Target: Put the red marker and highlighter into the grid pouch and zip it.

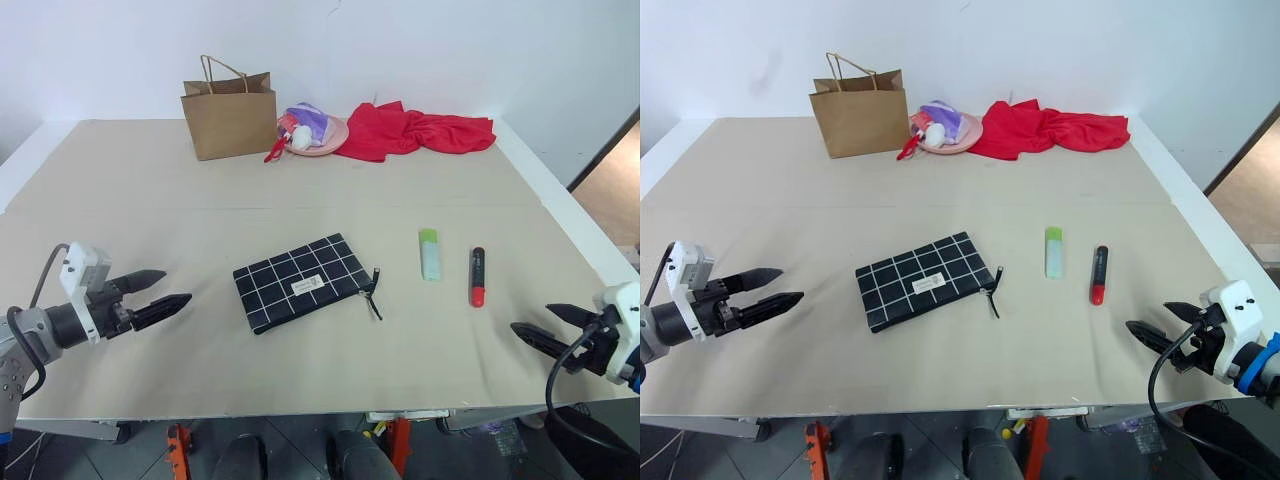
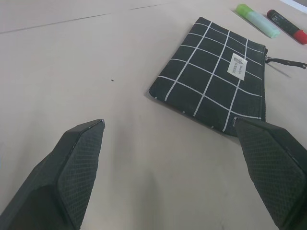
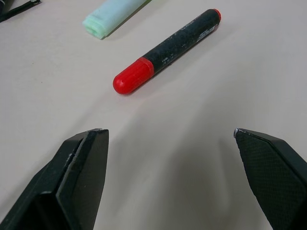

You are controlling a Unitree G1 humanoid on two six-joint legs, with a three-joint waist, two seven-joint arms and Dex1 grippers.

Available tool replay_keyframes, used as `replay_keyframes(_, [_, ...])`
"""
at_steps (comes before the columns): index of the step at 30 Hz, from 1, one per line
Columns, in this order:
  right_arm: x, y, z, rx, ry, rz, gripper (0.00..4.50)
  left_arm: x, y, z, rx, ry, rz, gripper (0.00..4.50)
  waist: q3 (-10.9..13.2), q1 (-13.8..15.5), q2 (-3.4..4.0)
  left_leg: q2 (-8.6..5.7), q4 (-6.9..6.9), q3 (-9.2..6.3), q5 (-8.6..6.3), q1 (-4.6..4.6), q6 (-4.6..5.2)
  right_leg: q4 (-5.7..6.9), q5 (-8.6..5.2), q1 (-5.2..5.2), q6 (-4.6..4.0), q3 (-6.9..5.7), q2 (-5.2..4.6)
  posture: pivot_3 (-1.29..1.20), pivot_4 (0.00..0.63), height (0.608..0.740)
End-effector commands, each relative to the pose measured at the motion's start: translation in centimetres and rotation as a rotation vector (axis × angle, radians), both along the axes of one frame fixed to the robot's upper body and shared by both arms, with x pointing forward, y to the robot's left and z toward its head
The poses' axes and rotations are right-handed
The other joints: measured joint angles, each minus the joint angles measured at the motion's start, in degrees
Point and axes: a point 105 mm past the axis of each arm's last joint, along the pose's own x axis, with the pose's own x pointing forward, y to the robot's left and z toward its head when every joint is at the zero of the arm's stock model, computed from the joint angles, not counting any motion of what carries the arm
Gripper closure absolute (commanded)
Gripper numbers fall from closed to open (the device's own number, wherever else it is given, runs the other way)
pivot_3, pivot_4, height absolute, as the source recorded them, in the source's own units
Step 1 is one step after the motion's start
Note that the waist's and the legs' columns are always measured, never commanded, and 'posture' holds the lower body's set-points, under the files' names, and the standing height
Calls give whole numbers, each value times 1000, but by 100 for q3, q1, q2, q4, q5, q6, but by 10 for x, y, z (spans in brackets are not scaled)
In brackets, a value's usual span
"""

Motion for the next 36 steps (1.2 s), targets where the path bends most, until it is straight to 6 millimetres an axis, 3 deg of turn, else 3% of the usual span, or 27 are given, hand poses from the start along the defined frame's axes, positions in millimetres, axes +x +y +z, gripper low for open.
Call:
replay_keyframes(1, [6,2,10,-12,-47,7,1,-1,1,7,19,-23,15,36,0,0,0,0,0,0,0,0,0,0,0,0,0,0,0,0,150,740])
replay_keyframes(5, [9,5,9,-9,-49,6,1,1,-3,2,4,2,-5,36,0,-1,0,2,0,-1,0,1,0,0,0,0,-1,-1,3,0,150,740])
replay_keyframes(8, [9,6,9,-11,-48,7,1,-2,-2,-18,56,94,-66,36,0,0,0,1,0,-1,0,0,0,0,0,0,-1,-1,2,0,150,740])
replay_keyframes(10, [9,7,8,-7,-47,11,1,3,0,-20,73,84,-61,36,0,0,0,1,0,-1,0,0,0,0,0,0,-1,-1,2,0,150,740])
replay_keyframes(11, [9,8,9,-3,-49,11,391,7,-3,-17,65,55,-61,0,0,0,0,0,0,-1,0,0,0,0,0,0,0,-1,2,0,150,740])
replay_keyframes(13, [10,11,11,16,-54,18,672,12,-10,-9,80,-22,-92,0,0,-1,0,1,0,0,0,1,0,0,0,-1,-1,-1,3,0,150,740])
replay_keyframes(16, [10,20,13,35,-54,58,1774,11,-21,-9,168,-99,-183,0,1,2,-2,1,0,-1,0,0,0,0,0,-1,-1,-1,4,0,150,740])
replay_keyframes(18, [10,27,17,62,-62,83,2476,9,-22,-20,278,-115,-238,0,1,9,-1,-1,1,2,0,-1,0,0,2,0,1,2,0,0,150,740])
replay_keyframes(22, [14,37,25,100,-75,116,4347,6,-11,-40,466,-122,-292,0,1,-1,-1,2,-1,2,-1,0,-1,0,1,-1,0,5,5,0,150,740])
replay_keyframes(26, [23,60,32,130,-88,197,4442,10,-13,-40,562,-208,-339,0,0,1,0,6,-1,1,-1,3,0,0,3,-2,-6,3,8,0,150,740])
replay_keyframes(31, [35,121,32,142,-89,396,4442,18,-30,-35,610,-322,-413,0,1,4,-1,5,6,3,0,0,1,0,11,0,1,3,3,0,150,740])
replay_keyframes(36, [60,180,27,77,-123,504,4442,18,-33,-39,673,-362,-469,0,2,-16,-3,10,5,5,-1,-11,0,0,10,-12,0,5,10,0,150,740])
